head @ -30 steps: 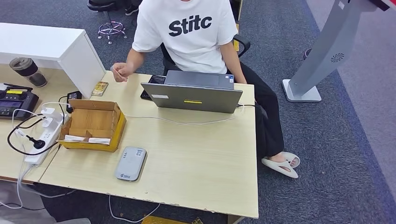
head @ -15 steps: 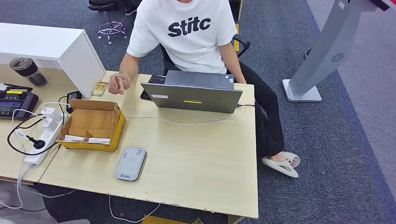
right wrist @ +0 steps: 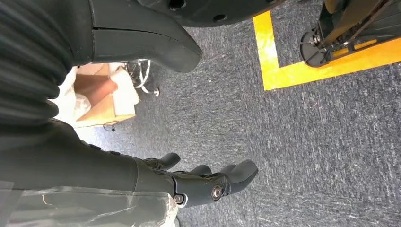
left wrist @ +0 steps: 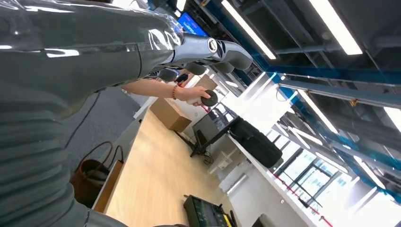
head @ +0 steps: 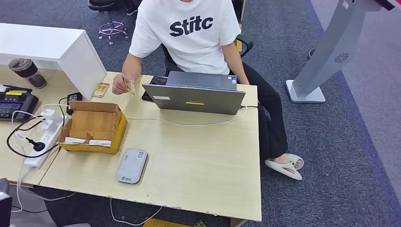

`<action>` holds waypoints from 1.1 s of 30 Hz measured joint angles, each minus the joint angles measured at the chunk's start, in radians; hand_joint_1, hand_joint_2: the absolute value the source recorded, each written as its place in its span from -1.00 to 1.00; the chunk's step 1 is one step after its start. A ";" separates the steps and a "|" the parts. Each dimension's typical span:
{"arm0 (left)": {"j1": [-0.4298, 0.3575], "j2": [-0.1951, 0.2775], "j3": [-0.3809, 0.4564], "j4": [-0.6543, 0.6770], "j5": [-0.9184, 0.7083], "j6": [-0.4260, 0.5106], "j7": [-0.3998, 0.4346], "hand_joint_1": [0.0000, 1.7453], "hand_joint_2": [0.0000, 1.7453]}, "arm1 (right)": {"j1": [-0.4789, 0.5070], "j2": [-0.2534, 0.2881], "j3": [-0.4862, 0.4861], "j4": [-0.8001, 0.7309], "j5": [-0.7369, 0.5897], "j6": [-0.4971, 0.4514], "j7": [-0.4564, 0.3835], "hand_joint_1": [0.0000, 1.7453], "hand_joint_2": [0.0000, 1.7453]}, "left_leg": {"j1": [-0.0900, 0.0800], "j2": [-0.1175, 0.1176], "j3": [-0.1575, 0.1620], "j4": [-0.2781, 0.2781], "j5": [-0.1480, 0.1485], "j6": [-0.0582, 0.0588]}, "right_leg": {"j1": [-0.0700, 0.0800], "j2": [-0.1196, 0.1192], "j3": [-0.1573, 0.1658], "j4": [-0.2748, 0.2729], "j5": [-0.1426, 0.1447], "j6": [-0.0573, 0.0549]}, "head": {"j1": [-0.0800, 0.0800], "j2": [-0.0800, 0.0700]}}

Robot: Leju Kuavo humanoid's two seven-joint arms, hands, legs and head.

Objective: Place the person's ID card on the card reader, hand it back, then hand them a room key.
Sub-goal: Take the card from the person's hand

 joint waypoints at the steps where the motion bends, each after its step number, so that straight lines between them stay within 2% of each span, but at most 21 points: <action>1: -0.007 0.016 -0.014 0.013 -0.013 0.007 0.018 -1.00 1.00 | -0.001 0.000 0.000 0.000 0.000 0.000 -0.002 -1.00 1.00 | 0.000 0.000 0.000 0.000 0.000 0.000 | 0.000 0.000 0.000 0.000 0.000 0.000 | 0.000 0.000; 6: -0.038 0.096 -0.087 0.082 -0.037 0.024 0.105 -1.00 1.00 | -0.004 -0.002 0.000 0.000 0.015 -0.003 -0.009 -1.00 1.00 | 0.000 0.001 0.000 0.000 0.000 0.000 | 0.000 0.000 0.000 0.000 0.000 0.000 | 0.000 0.000; 11: -0.054 0.148 -0.173 0.132 -0.060 0.035 0.159 -1.00 1.00 | -0.005 -0.004 0.001 0.000 0.042 -0.020 -0.014 -1.00 1.00 | 0.000 0.001 0.000 0.000 0.000 0.000 | 0.000 0.001 0.000 0.000 0.000 0.000 | 0.000 0.000; 17: -0.065 0.181 -0.250 0.171 -0.122 0.043 0.207 -1.00 1.00 | -0.005 -0.013 0.002 0.000 0.057 -0.007 -0.009 -1.00 1.00 | 0.000 0.001 0.000 0.000 0.000 0.000 | 0.000 0.001 0.000 0.000 0.000 0.000 | 0.000 0.000; 26: -0.125 0.224 -0.354 0.208 -0.221 0.036 0.258 -1.00 1.00 | -0.005 -0.031 0.009 0.001 0.078 0.039 0.010 -1.00 1.00 | 0.000 0.001 0.000 0.000 0.000 0.000 | 0.000 0.001 -0.001 0.000 0.000 0.000 | -0.001 0.000; 33: -0.181 0.226 -0.455 0.216 -0.201 -0.033 0.288 -1.00 1.00 | -0.004 -0.040 0.028 0.000 0.098 0.057 -0.011 -1.00 1.00 | 0.000 0.001 0.000 0.000 0.000 0.000 | 0.000 0.001 -0.001 0.000 0.000 0.000 | 0.000 0.000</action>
